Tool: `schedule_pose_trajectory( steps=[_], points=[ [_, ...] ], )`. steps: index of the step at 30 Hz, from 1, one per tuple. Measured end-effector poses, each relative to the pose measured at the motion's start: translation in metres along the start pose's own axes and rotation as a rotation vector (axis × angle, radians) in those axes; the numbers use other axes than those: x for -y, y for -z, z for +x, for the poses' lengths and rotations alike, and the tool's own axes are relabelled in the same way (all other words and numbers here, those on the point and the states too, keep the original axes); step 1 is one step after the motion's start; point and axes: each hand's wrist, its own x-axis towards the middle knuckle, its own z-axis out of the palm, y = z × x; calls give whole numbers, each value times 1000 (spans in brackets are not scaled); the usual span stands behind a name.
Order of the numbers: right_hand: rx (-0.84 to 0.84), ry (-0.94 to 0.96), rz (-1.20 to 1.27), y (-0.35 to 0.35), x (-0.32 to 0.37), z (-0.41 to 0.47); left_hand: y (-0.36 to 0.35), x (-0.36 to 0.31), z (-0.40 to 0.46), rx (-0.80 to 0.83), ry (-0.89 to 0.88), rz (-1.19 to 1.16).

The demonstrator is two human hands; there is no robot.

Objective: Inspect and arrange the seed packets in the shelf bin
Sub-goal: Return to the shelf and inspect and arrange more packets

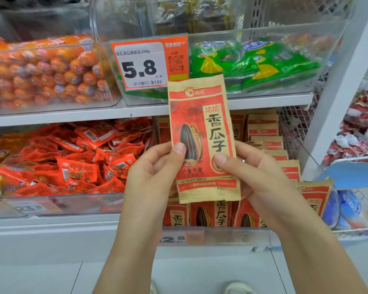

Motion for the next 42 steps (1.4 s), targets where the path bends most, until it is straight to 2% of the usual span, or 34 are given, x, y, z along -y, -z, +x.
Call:
schedule_pose_trajectory(
  steps=[5, 9, 12, 18, 24, 34, 38, 42],
  points=[
    [-49, 53, 43, -4, -1, 1, 9, 3, 2, 197, 1, 99],
    [-67, 97, 40, -9, -4, 4, 4, 7, -1, 203, -150, 264],
    [-66, 113, 40, -13, -5, 5, 2, 7, -3, 204, -188, 306],
    [-55, 136, 41, -11, -5, 4, 5, 3, -1, 257, -174, 309],
    [-9, 92, -21, -7, -4, 4, 6, -2, -2, 153, -66, 121],
    [-319, 258, 50, 7, 4, 4, 25, -9, -6, 289, 11, 170],
    [-349, 265, 38, 10, 4, 4, 25, -10, -6, 289, 9, 178],
    [-302, 250, 79, 10, 4, 4, 24, -9, -4, 268, 29, 171]
  ],
)
